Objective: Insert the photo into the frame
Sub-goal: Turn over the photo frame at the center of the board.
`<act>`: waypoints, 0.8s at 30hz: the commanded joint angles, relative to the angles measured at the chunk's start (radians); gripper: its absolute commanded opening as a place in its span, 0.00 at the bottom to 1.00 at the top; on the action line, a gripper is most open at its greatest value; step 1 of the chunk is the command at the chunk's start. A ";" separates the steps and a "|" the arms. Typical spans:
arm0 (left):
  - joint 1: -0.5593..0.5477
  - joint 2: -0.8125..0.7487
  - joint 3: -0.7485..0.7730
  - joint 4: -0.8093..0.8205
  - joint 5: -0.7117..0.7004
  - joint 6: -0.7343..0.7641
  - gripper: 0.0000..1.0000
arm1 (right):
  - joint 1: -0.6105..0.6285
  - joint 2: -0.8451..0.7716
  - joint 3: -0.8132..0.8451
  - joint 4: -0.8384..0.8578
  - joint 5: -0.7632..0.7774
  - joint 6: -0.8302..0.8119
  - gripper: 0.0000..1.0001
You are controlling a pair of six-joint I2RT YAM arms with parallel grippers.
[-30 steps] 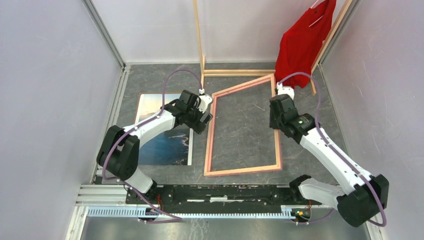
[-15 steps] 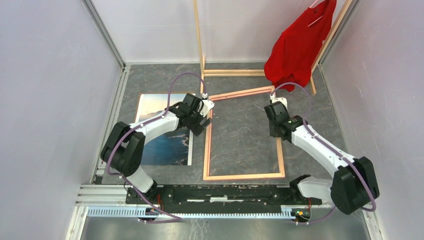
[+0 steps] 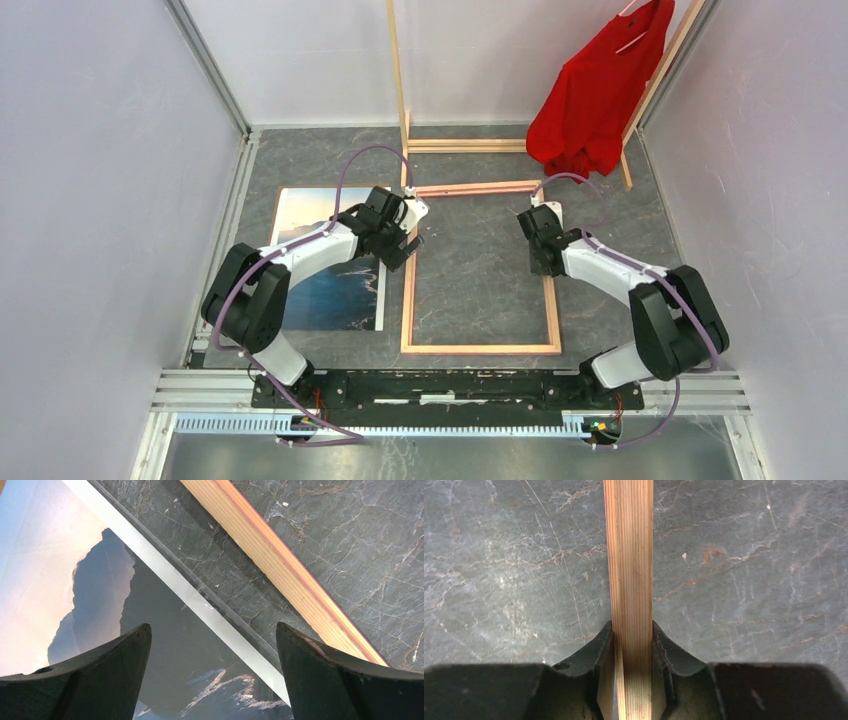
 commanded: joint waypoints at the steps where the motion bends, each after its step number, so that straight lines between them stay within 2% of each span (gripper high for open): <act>1: -0.001 -0.004 0.007 0.002 -0.009 0.049 1.00 | -0.022 0.078 0.028 0.043 0.083 0.010 0.12; 7: 0.000 -0.011 0.011 -0.026 -0.004 0.068 1.00 | -0.035 0.157 0.058 0.082 0.101 -0.051 0.24; 12: -0.001 0.001 -0.005 -0.016 -0.013 0.078 1.00 | -0.040 0.219 0.105 0.084 0.059 -0.119 0.45; 15: -0.002 0.006 -0.013 -0.007 -0.006 0.075 1.00 | -0.045 0.228 0.110 0.083 0.031 -0.128 0.65; 19: -0.001 -0.004 -0.016 -0.005 0.025 0.074 1.00 | -0.048 0.211 0.099 0.085 0.003 -0.118 0.76; 24: -0.001 0.003 -0.013 0.015 0.015 0.067 1.00 | -0.048 0.099 0.091 0.099 -0.020 -0.097 0.90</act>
